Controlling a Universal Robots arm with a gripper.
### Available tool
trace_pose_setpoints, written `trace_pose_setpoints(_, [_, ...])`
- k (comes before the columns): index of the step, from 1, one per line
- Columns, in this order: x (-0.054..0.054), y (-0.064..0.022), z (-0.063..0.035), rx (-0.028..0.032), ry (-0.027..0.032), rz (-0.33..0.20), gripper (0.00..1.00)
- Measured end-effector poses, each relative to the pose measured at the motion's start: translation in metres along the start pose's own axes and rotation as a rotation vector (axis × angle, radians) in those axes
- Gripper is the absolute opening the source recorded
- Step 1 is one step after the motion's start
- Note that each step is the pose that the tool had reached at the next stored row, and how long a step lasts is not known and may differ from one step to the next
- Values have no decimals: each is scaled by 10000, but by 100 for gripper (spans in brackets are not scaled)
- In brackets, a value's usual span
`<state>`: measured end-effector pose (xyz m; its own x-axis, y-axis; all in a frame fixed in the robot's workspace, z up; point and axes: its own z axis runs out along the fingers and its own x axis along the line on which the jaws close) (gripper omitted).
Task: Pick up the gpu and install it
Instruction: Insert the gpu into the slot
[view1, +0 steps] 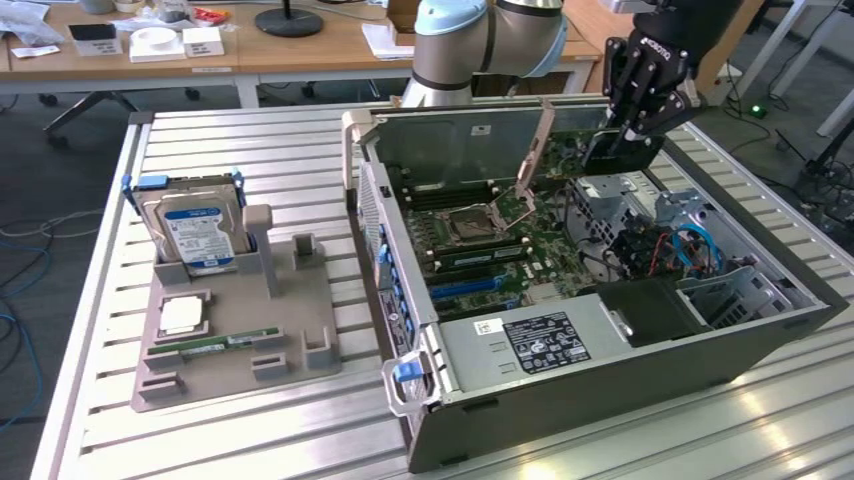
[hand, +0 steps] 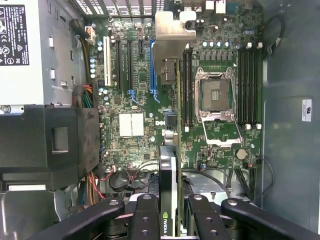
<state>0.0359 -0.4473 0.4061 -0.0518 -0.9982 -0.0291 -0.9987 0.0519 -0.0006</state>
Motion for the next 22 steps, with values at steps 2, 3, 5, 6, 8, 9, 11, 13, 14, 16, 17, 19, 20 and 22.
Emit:
trace_pose_setpoints(2, [0,0,0,0,1,0,27])
trace_pose_setpoints(3, [0,0,0,0,1,0,27])
trace_pose_setpoints(5, [0,0,14,0,-3,0,27])
trace_pose_setpoints(6, [1,0,26,0,-1,0,27])
trace_pose_setpoints(8, [1,0,53,0,1,0,27])
trace_pose_setpoints(9, [2,0,68,0,0,-1,27])
trace_pose_setpoints(11, [3,0,98,1,-1,0,27])
trace_pose_setpoints(13, [3,0,120,0,1,0,27])
trace_pose_setpoints(14, [3,0,123,0,2,0,27])
trace_pose_setpoints(16, [4,0,124,0,4,0,27])
trace_pose_setpoints(17, [4,0,125,0,3,0,27])
trace_pose_setpoints(19, [4,0,126,0,1,0,27])
trace_pose_setpoints(20, [4,0,126,0,1,0,27])
trace_pose_setpoints(22, [4,0,125,0,1,0,27])
